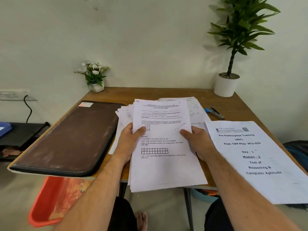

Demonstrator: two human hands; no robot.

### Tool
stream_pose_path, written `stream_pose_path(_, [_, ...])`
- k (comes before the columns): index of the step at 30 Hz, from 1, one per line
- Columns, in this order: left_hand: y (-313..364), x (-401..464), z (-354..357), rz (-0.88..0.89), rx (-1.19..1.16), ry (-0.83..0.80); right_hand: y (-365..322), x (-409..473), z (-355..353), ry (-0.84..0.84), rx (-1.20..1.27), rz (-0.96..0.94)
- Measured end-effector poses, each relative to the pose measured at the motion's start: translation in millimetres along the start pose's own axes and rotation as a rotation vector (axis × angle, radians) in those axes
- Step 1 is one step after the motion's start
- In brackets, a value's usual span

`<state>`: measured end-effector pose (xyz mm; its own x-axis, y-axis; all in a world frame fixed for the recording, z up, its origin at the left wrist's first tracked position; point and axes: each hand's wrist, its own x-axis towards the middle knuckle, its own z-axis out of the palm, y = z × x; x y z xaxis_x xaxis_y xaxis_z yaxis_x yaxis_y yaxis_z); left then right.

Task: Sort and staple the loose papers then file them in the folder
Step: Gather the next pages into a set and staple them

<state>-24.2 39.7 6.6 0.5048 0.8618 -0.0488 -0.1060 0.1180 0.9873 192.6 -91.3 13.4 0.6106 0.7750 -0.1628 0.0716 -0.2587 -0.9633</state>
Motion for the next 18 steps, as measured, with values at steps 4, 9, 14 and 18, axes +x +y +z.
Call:
stream_pose_path(4, [-3.4, 4.3, -1.7, 0.029, 0.088, 0.019, -1.4, -4.4, -0.8, -0.105, 0.148, -0.015])
stream_pose_path(9, [-9.9, -2.5, 0.3, 0.072, -0.032, 0.100, 3.2, -7.9, -4.8, -0.248, 0.328, -0.018])
stream_pose_path(14, [-8.3, -5.6, 2.9, 0.054, -0.088, 0.172, 2.1, -14.8, -8.7, -0.257, 0.254, -0.003])
stream_pose_path(18, [-3.7, -6.1, 1.6, 0.054, -0.140, 0.200, 0.9, -15.6, -8.4, -0.208, 0.083, -0.038])
